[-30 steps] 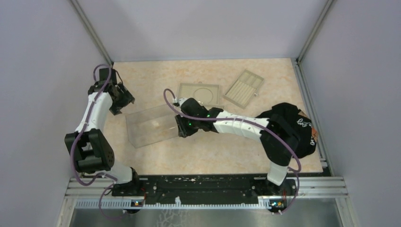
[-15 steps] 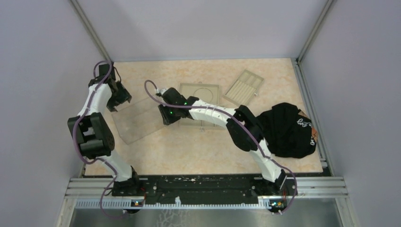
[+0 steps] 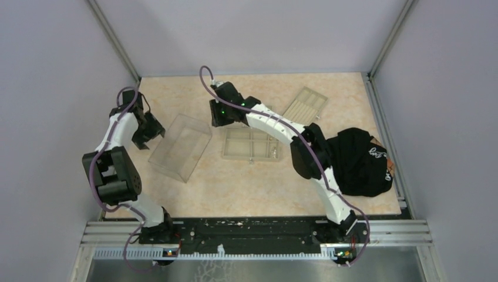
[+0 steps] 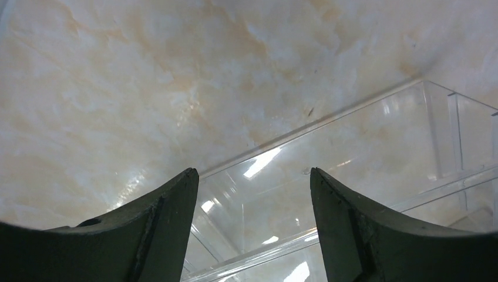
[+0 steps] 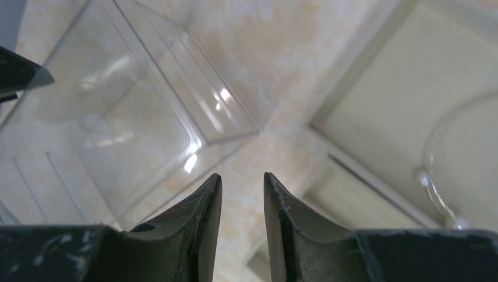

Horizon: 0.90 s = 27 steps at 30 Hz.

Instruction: Organize the mixed jewelry

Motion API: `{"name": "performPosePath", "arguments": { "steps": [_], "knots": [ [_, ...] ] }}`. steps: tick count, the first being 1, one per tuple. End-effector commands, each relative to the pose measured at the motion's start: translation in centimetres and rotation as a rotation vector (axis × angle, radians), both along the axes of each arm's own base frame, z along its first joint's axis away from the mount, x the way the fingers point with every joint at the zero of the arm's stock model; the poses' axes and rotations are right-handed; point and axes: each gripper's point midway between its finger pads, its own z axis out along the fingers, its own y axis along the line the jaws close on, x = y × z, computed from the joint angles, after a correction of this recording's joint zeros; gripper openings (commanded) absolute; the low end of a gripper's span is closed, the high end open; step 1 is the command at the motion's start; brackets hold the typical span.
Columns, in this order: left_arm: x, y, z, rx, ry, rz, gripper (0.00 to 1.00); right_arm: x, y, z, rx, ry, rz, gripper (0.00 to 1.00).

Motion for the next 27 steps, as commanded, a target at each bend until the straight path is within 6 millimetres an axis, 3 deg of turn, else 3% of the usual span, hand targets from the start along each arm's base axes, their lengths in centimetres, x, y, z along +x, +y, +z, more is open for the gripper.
{"name": "performPosePath", "arguments": {
  "steps": [1, 5, 9, 13, 16, 19, 24, 27],
  "knots": [
    [-1.7, -3.0, 0.4, -0.141, -0.033, 0.006, 0.76, -1.9, -4.4, 8.4, 0.072, -0.093, -0.084, 0.33],
    [-2.3, -5.5, 0.6, -0.245, -0.079, -0.010, 0.75, -2.6, -12.7, 7.0, 0.049, -0.043, -0.215, 0.35],
    [-2.1, -6.4, 2.0, -0.257, -0.120, -0.010, 0.75, -2.7, -21.0, 3.9, -0.090, -0.009, -0.344, 0.36],
    [-0.1, -5.0, 6.3, -0.154, -0.226, -0.020, 0.75, -3.8, -24.9, 2.1, -0.186, 0.055, -0.366, 0.36],
    [1.7, -5.3, 10.7, -0.002, -0.312, -0.090, 0.76, -5.0, -24.2, 2.3, -0.136, 0.123, -0.391, 0.36],
    [2.9, -8.3, 13.7, 0.078, -0.366, -0.195, 0.78, -6.1, -21.6, 2.1, -0.072, 0.182, -0.436, 0.37],
    [3.7, -12.7, 15.5, 0.040, -0.419, -0.325, 0.80, -7.3, -17.8, -0.1, -0.126, 0.203, -0.465, 0.40],
    [3.7, -13.8, 16.1, 0.014, -0.446, -0.352, 0.80, -8.2, -16.5, -1.4, -0.148, 0.216, -0.458, 0.41]
  ]
}}
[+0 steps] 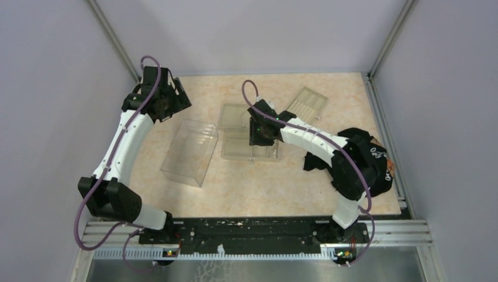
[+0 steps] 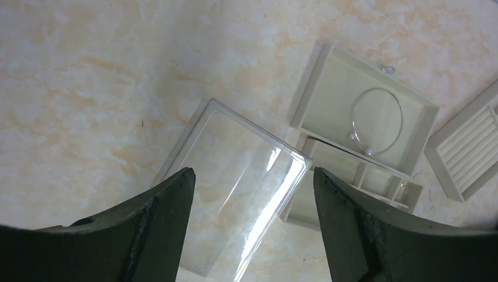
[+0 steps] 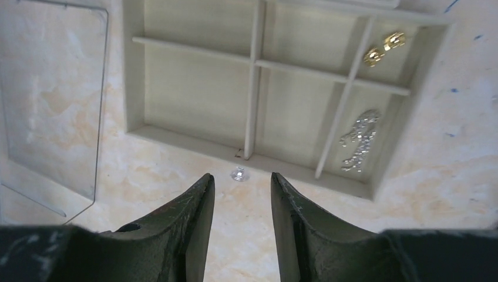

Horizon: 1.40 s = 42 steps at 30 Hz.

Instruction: Organize the mixed jewelry

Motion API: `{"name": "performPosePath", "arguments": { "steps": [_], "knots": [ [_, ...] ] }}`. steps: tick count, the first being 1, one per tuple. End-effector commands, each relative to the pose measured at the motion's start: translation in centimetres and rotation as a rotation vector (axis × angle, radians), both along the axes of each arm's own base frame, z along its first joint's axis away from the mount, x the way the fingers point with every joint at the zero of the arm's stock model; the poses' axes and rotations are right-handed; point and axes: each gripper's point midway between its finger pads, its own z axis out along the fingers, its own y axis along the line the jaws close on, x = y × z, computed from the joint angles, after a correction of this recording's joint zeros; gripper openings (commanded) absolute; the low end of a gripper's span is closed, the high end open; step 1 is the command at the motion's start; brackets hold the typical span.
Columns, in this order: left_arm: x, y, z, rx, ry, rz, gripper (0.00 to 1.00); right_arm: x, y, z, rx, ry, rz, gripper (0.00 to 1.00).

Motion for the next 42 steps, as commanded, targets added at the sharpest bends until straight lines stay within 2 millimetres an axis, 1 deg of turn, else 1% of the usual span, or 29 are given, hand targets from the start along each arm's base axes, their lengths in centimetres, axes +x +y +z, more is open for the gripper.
{"name": "performPosePath", "arguments": {
  "steps": [1, 4, 5, 7, 11, 15, 17, 18, 20, 21, 22, 23, 25, 27, 28, 29, 30, 32, 35, 37, 39, 40, 41, 42],
  "knots": [
    [-0.3, -0.1, 1.1, 0.007, -0.029, -0.015, 0.81, -0.1, 2.3, -0.4, 0.000, -0.008, -0.049, 0.41],
    [-0.4, 0.5, 1.6, 0.024, -0.052, 0.008, 0.82, -0.2, 5.3, -0.1, -0.013, -0.073, 0.083, 0.41],
    [-0.4, 0.7, 1.8, 0.030, -0.059, 0.019, 0.82, -0.3, 6.0, -0.4, -0.034, -0.085, 0.117, 0.41],
    [-0.5, 1.2, 2.5, 0.042, -0.072, 0.041, 0.82, -0.1, 6.9, -1.2, -0.055, -0.095, 0.171, 0.41],
    [-0.7, 1.8, 3.8, 0.061, -0.100, 0.067, 0.83, 0.8, 9.2, -2.4, -0.022, -0.096, 0.232, 0.41],
    [-0.9, 2.0, 3.8, 0.063, -0.100, 0.076, 0.83, 1.4, 11.7, -4.0, 0.022, -0.059, 0.275, 0.41],
    [-1.0, 2.0, 3.4, 0.061, -0.090, 0.078, 0.84, 1.1, 12.5, -4.9, 0.034, -0.029, 0.296, 0.41],
    [-1.0, 1.9, 3.2, 0.058, -0.085, 0.077, 0.84, 0.4, 12.8, -5.3, 0.049, 0.002, 0.325, 0.41],
    [-1.1, 1.9, 3.1, 0.058, -0.078, 0.072, 0.84, -1.1, 12.7, -5.5, 0.066, 0.046, 0.371, 0.41],
    [-1.1, 1.9, 3.0, 0.058, -0.075, 0.070, 0.84, -1.9, 12.5, -5.2, 0.080, 0.054, 0.397, 0.41],
    [-1.1, 1.8, 3.0, 0.059, -0.073, 0.067, 0.84, -3.0, 11.5, -5.8, 0.068, 0.076, 0.425, 0.41],
    [-1.1, 1.8, 2.8, 0.061, -0.069, 0.066, 0.84, -3.7, 11.1, -5.1, 0.075, 0.076, 0.443, 0.41],
    [-1.0, 1.8, 2.4, 0.065, -0.059, 0.057, 0.84, -5.7, 8.8, -5.6, 0.034, 0.111, 0.487, 0.41],
    [-0.9, 1.6, 1.9, 0.067, -0.046, 0.048, 0.84, -7.6, 6.6, -5.5, -0.006, 0.134, 0.548, 0.41],
    [-0.7, 1.5, 1.7, 0.066, -0.041, 0.043, 0.84, -8.3, 5.7, -5.2, -0.027, 0.137, 0.576, 0.41],
    [-0.5, 1.4, 1.7, 0.064, -0.039, 0.038, 0.84, -9.1, 4.1, -5.1, -0.066, 0.134, 0.599, 0.41],
    [-0.3, 1.3, 1.6, 0.062, -0.038, 0.031, 0.84, -9.2, 2.8, -4.9, -0.105, 0.121, 0.590, 0.41],
    [0.1, 1.0, 1.3, 0.055, -0.034, 0.018, 0.84, -9.0, 0.6, -3.7, -0.174, 0.084, 0.545, 0.41],
    [0.5, 0.5, 0.9, 0.047, -0.027, -0.001, 0.84, -8.5, -1.8, -1.4, -0.218, 0.037, 0.430, 0.41],
    [0.6, 0.4, 0.4, 0.047, -0.014, -0.008, 0.84, -7.9, -3.3, -0.1, -0.228, 0.011, 0.297, 0.42],
    [0.6, 0.5, -0.1, 0.052, -0.003, -0.010, 0.84, -7.6, -5.4, 0.2, -0.230, 0.026, 0.101, 0.42],
    [0.5, 0.5, -0.4, 0.058, 0.004, -0.010, 0.84, -7.7, -6.2, -0.1, -0.210, 0.049, 0.001, 0.43],
    [0.4, 0.6, -0.6, 0.062, 0.010, -0.010, 0.84, -7.8, -6.8, -0.4, -0.171, 0.077, -0.081, 0.44],
    [0.3, 0.8, -0.9, 0.071, 0.017, -0.006, 0.84, -8.0, -6.9, -0.8, -0.121, 0.103, -0.147, 0.47]
  ]
}}
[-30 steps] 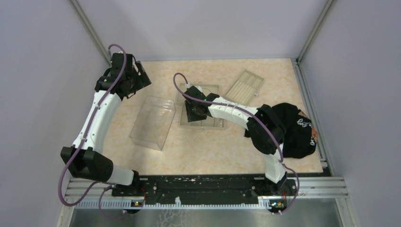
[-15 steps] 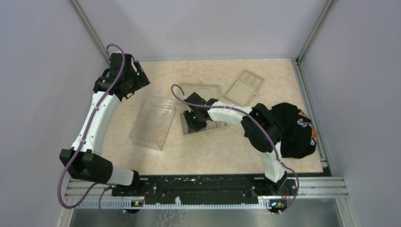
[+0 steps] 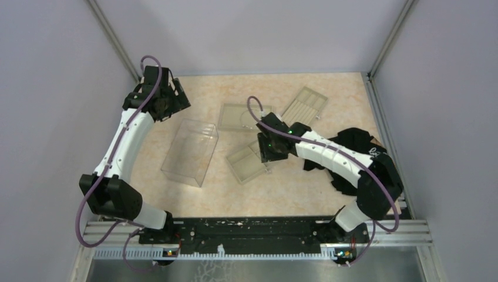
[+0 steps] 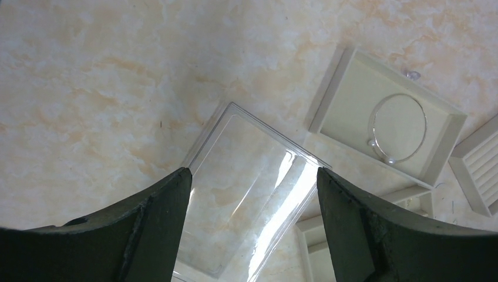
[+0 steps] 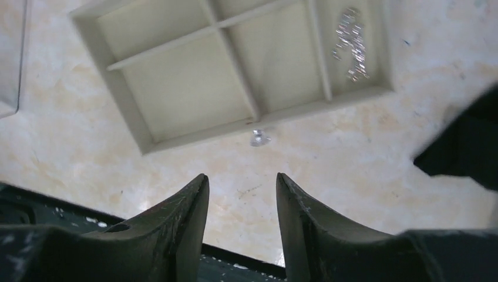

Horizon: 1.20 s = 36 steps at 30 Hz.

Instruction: Organize the mixed jewelry

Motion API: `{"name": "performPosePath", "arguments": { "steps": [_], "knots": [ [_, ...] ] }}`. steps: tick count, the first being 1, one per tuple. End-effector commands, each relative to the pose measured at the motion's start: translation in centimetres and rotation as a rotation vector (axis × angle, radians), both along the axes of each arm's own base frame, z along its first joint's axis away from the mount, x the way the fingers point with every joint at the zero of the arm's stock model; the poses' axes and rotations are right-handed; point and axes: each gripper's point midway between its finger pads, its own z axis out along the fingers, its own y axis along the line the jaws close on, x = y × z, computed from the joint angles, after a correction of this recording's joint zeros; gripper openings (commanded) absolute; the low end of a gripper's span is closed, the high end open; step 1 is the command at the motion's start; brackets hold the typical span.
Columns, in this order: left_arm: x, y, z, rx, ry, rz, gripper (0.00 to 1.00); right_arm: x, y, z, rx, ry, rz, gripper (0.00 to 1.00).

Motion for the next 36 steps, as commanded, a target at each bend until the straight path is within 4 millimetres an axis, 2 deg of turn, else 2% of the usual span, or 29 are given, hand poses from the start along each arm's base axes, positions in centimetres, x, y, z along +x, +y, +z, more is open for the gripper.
{"name": "performPosePath", "arguments": {
  "steps": [1, 2, 4, 8, 12, 15, 19, 23, 25, 28, 32, 36],
  "knots": [
    [0.1, 0.2, -0.5, 0.025, 0.001, -0.016, 0.85, -0.2, -4.0, -1.0, 0.075, 0.058, -0.448, 0.52],
    [0.0, 0.5, -0.8, 0.036, 0.009, -0.008, 0.85, -0.2, -3.8, -1.2, 0.121, 0.068, -0.494, 0.57],
    [-0.3, 1.4, -1.3, 0.048, 0.028, 0.011, 0.85, 0.0, -3.6, -1.4, 0.188, 0.077, -0.574, 0.61],
    [-1.0, 3.8, -2.1, 0.034, 0.054, 0.056, 0.85, 1.8, -3.8, -1.5, 0.267, 0.052, -0.693, 0.60],
    [-1.8, 7.1, -2.4, -0.033, 0.043, 0.124, 0.85, 2.9, -4.8, -3.0, 0.257, 0.105, -0.816, 0.55],
    [-2.7, 9.4, -2.1, -0.013, 0.035, 0.184, 0.85, 3.2, -4.1, -3.8, 0.283, 0.142, -0.852, 0.53],
    [-3.4, 10.0, -2.3, -0.010, 0.036, 0.211, 0.86, 3.5, -2.7, -4.9, 0.333, 0.190, -0.865, 0.52],
    [-4.8, 11.9, -3.7, -0.006, 0.082, 0.283, 0.86, 3.8, -2.0, -6.2, 0.303, 0.224, -0.846, 0.50],
    [-5.0, 11.8, -4.4, -0.027, 0.093, 0.284, 0.86, 3.7, -2.0, -7.0, 0.278, 0.241, -0.846, 0.48],
    [-5.5, 11.7, -6.1, -0.057, 0.128, 0.297, 0.86, 3.5, -2.2, -7.7, 0.252, 0.250, -0.840, 0.34],
    [-6.9, 11.4, -8.4, -0.076, 0.196, 0.310, 0.85, 3.1, -2.4, -8.4, 0.223, 0.256, -0.816, 0.22],
    [-8.3, 10.6, -10.6, -0.101, 0.244, 0.299, 0.85, 3.4, -3.0, -8.1, 0.191, 0.223, -0.764, 0.17]
  ]
}}
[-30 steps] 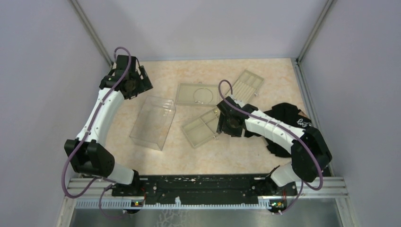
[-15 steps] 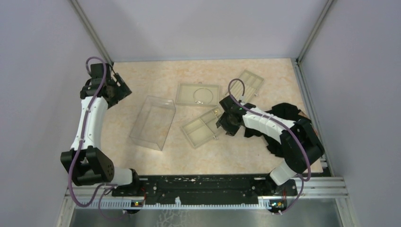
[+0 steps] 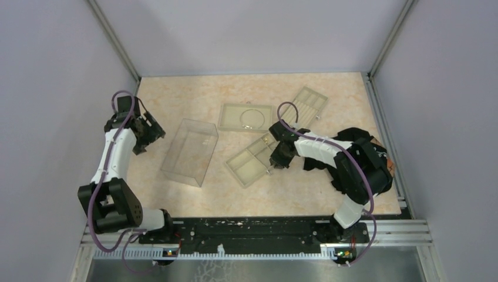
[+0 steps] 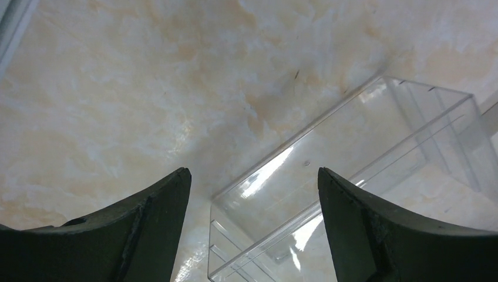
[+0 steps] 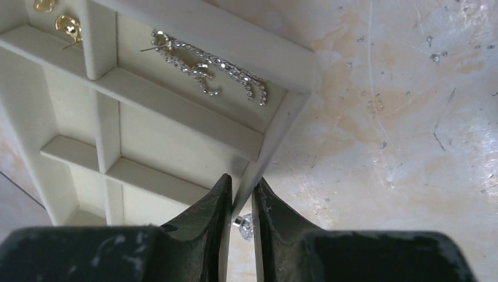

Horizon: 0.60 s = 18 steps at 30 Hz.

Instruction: Organize the mixed jewelry

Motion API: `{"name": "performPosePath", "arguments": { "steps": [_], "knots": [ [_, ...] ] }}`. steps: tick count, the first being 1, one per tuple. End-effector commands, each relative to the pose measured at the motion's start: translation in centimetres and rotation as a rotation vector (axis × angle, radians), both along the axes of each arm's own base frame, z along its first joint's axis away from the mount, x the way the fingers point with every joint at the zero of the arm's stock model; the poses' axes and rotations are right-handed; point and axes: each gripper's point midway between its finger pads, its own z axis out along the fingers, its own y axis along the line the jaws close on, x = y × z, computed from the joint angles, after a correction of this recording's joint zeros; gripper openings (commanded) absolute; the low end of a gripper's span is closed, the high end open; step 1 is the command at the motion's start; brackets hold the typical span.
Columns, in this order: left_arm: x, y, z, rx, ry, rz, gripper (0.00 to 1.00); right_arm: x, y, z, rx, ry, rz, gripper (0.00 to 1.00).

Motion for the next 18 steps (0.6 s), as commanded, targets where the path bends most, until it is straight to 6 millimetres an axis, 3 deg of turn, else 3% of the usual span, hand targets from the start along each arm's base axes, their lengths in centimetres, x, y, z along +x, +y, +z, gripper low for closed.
{"name": "performPosePath", "arguments": {
  "steps": [1, 4, 6, 18],
  "knots": [
    [-1.7, -1.0, -1.9, -0.053, 0.035, -0.005, 0.85, 1.4, -0.3, 1.3, -0.051, -0.060, 0.084, 0.16],
    [-2.8, -1.8, -2.9, -0.078, 0.060, -0.037, 0.85, 1.6, -1.9, 1.6, -0.134, -0.062, 0.151, 0.13],
    [-3.0, -2.7, -3.2, -0.111, 0.055, -0.083, 0.84, 1.6, -2.9, 1.8, -0.167, -0.060, 0.200, 0.00],
    [-4.1, -9.9, -3.9, -0.357, 0.004, -0.259, 0.84, 2.2, -7.6, 4.9, -0.261, -0.104, 0.408, 0.00]
  ]
}}
